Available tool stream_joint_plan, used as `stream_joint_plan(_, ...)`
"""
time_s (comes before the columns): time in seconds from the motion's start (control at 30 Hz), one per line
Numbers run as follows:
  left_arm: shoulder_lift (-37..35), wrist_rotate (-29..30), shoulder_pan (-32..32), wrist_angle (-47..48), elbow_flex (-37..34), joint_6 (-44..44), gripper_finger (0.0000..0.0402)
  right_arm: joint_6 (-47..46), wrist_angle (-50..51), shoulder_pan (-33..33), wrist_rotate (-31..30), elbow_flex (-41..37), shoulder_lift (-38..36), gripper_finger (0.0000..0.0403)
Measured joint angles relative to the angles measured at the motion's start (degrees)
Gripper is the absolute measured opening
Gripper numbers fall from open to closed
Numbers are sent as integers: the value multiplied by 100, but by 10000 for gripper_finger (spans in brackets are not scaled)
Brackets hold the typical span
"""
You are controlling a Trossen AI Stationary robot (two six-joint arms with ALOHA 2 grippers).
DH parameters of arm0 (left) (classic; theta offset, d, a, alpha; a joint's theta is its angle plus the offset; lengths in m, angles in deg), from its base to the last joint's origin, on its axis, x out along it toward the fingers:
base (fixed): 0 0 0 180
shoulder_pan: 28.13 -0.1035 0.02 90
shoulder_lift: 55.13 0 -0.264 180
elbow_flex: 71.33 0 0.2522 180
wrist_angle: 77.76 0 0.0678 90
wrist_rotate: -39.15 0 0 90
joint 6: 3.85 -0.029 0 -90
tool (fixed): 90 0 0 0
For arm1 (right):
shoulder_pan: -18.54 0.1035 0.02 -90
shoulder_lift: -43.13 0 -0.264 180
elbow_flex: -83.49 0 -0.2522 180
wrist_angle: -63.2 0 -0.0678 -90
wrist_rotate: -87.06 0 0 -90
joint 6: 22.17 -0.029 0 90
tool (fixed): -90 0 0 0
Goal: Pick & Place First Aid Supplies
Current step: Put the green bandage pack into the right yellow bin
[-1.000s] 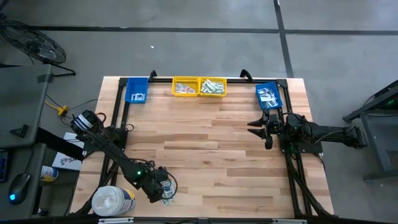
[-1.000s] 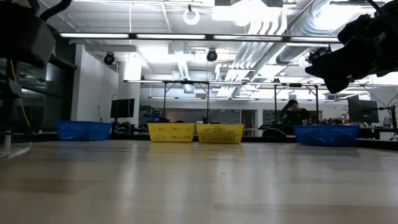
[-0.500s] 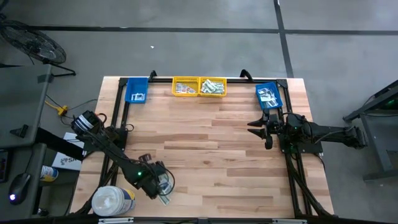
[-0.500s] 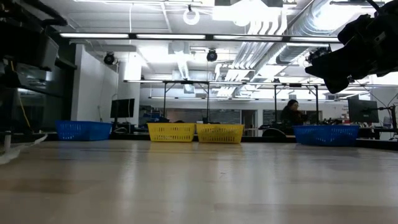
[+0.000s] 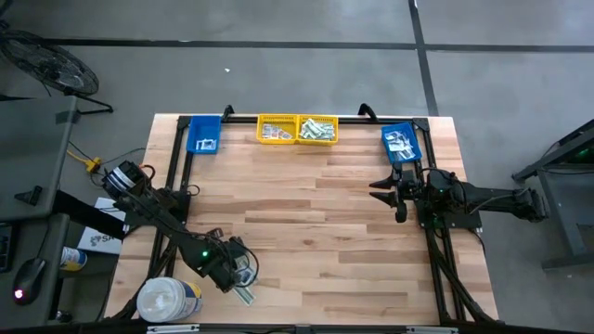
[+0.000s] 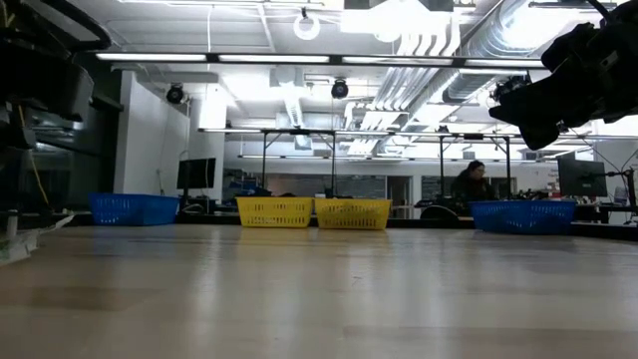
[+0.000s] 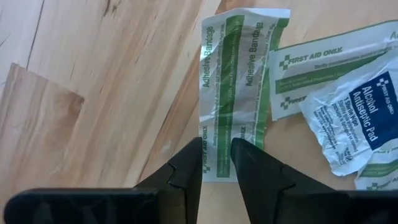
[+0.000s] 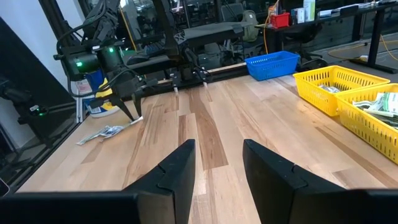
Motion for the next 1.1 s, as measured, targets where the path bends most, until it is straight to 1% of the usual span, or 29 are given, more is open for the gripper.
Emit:
stream_joint_plan(0.17, 0, -25, -1, 2, -4, -5, 101, 0, 2, 1, -2, 2, 0, 129)
stream_joint_plan(0.23, 0, -61, -3, -8, -4, -13, 111, 0, 0, -1, 0, 0, 0, 129)
stream_joint_plan(0.43, 0, -86, -1, -97, -4, -10, 160, -2, 2, 1, 0, 0, 0, 129)
stream_joint_plan(0.53, 0, -104, -3, -123, -4, 25, 162, 0, 2, 1, -1, 0, 0, 129)
stream_joint_plan(0.63, 0, -127, -5, -128, -4, 101, 144, 0, 1, 0, -1, 0, 0, 129)
stream_joint_plan(1.1, -2, -82, -5, 90, -10, 595, 16, 0, 1, 1, -2, 0, 0, 129)
